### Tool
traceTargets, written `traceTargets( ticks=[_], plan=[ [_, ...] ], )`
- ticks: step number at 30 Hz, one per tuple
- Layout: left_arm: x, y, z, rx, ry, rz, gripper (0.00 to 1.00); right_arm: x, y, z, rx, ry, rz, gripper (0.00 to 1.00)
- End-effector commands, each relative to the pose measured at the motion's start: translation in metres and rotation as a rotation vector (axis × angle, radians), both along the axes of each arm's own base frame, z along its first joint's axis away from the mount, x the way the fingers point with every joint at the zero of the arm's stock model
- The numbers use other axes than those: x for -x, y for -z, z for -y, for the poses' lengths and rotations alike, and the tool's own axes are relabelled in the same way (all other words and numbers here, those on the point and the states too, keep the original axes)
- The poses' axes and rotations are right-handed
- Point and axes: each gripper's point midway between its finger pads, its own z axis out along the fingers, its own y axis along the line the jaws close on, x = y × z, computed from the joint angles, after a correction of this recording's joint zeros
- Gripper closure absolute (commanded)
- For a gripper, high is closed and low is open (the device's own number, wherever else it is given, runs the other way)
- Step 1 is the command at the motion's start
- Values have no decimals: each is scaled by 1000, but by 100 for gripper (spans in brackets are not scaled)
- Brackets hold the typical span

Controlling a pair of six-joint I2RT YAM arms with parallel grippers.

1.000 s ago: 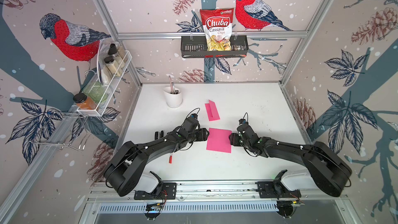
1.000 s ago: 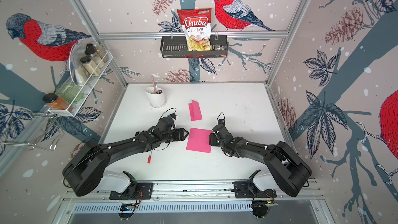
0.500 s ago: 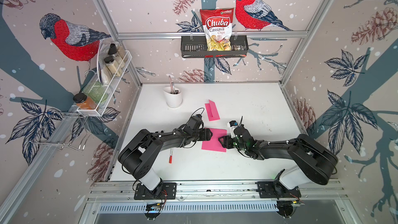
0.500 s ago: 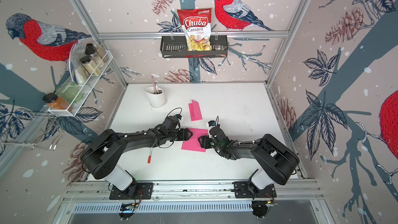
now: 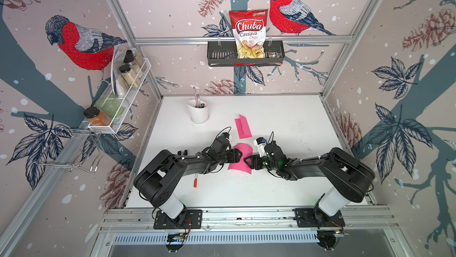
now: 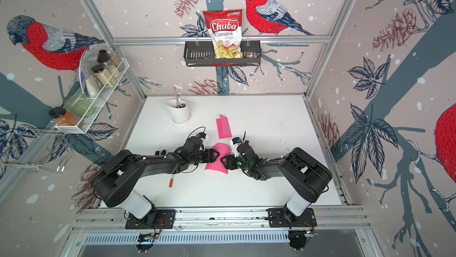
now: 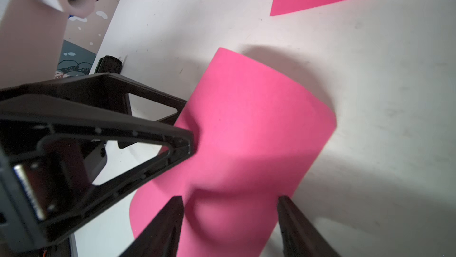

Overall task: Fold the square paper along the opposite sides
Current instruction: Pick up the paper from the center of the board.

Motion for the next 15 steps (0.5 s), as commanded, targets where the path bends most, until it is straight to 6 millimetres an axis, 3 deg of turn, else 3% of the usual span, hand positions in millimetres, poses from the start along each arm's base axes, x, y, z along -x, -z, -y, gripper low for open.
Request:
traceTargets(
  ticks=[1,6,9,12,15],
  plan=[
    [41,47,-36,-161,-37,-220,40,10,14,3,35,-28,-71,35],
    [42,47,-37,-164,-38,-216,58,3,11,5,25,-20,-68,37],
    [36,35,-34,-145,-36,-184,66,-6,2,11,23,0,-53,37],
    [23,9,-24,-99,-27,-117,72,-20,-21,19,8,33,-8,36],
    [4,-40,-9,-22,-13,-2,75,-34,-51,32,-27,86,39,35]
  ],
)
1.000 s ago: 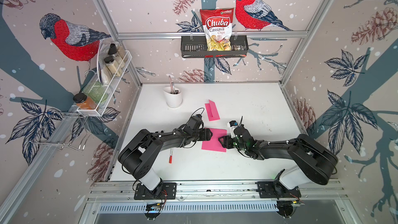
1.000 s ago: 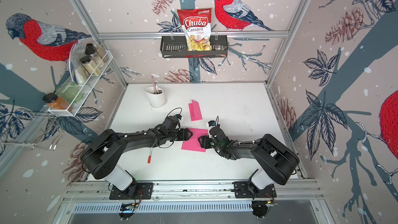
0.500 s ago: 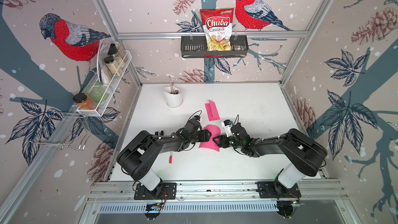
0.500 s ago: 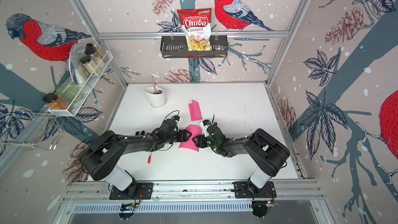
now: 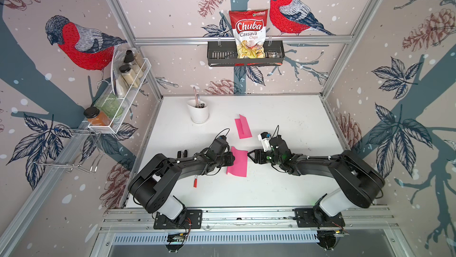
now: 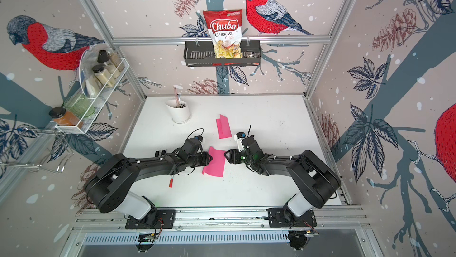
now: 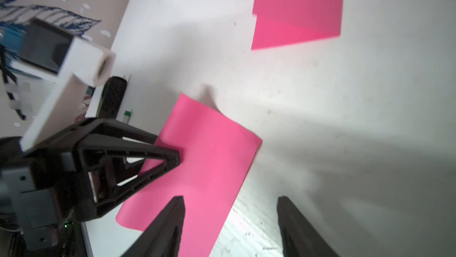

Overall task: Fold the square paper along the opposite sides
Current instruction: Pick up the paper from the center of the board.

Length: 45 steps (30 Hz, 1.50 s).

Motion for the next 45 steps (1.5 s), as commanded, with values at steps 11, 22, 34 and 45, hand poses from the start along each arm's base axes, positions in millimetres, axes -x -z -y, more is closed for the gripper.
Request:
traceTargets(
  ticks=[11,22,34,45],
  plan=[
    [-37,-198,26,486,91,420,76,-11,-133,32,-440,39,81,32],
    [-35,-219,38,706,144,437,75,-2,-164,9,-631,-85,24,27],
    [-36,-215,36,709,135,432,71,-3,-169,-1,-669,-130,-2,76],
    [-37,-221,26,680,241,418,36,-9,-185,11,-475,-186,105,100]
  ],
)
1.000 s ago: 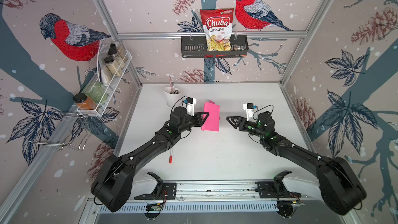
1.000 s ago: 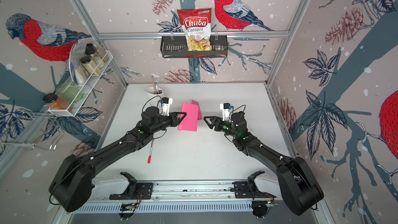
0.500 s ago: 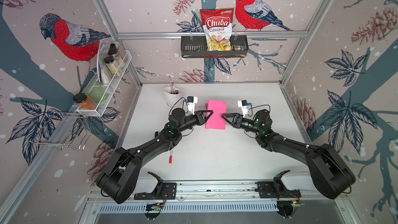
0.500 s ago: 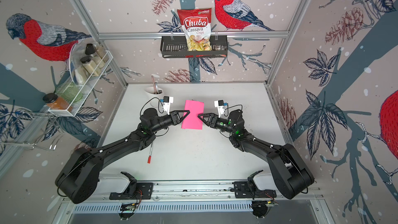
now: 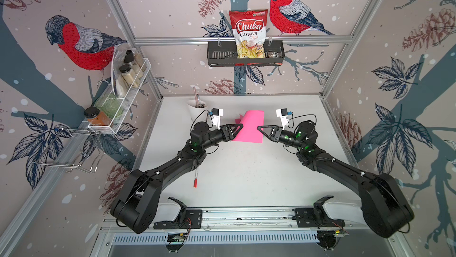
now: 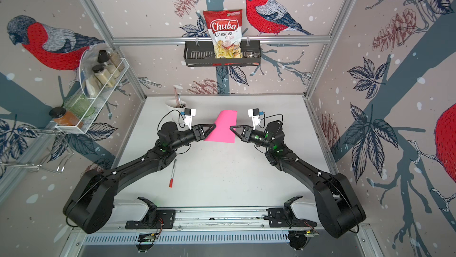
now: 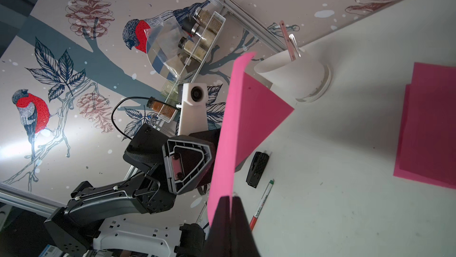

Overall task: Fold the square paper along the opposite sides
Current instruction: Pick up the paper from the center of the board.

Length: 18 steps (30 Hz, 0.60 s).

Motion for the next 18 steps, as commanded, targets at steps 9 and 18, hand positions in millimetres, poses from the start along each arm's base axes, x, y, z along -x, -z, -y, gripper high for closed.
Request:
traceTargets(
  ticks=[9,18],
  plan=[
    [38,-17,-11,-25,229,33,25,33,-36,-1,164,-200,207,100],
    [61,-31,-12,62,314,77,18,49,-59,-7,113,-266,260,100]
  ],
)
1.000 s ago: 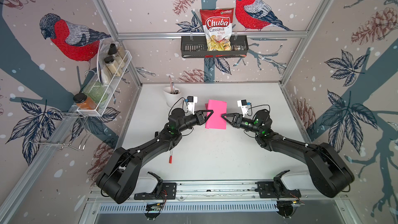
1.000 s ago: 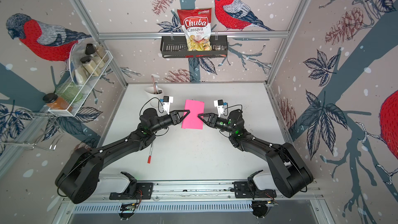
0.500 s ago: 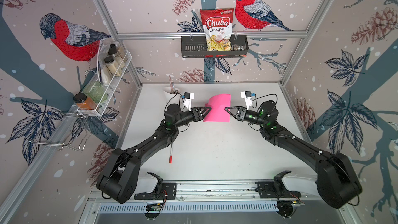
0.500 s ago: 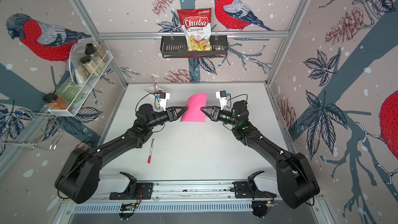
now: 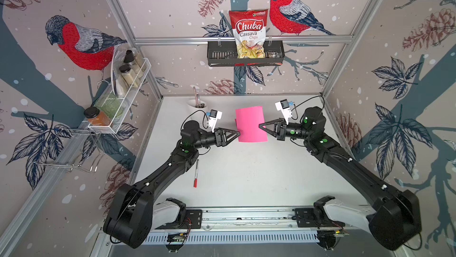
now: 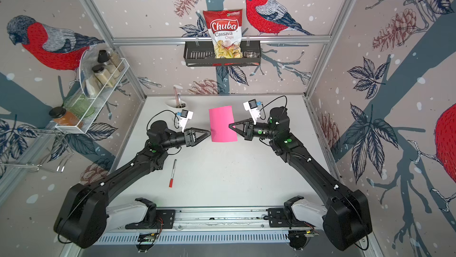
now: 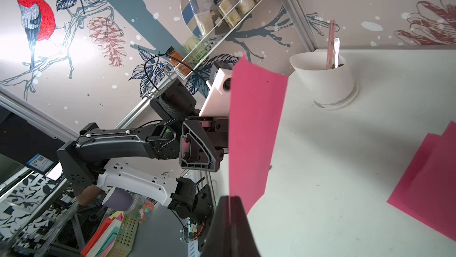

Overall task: Fold the square paper along the opposite sides
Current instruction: Pick up the paper from the center of the board.

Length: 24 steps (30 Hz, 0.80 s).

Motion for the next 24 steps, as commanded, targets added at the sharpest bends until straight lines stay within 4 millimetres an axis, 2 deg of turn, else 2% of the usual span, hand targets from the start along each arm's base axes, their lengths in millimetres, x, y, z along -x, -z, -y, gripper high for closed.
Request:
traceTargets(
  ticks=[1,8,16,24],
  plan=[
    [10,-18,1,64,64,56,18,11,-7,-3,-13,-59,23,100],
    [15,-29,1,112,93,86,19,6,7,-3,6,-26,-5,100],
    [16,-28,-1,95,78,90,44,-1,17,3,34,5,-22,100],
    [15,-23,-3,77,65,87,52,-3,18,9,42,23,-24,100]
  ],
)
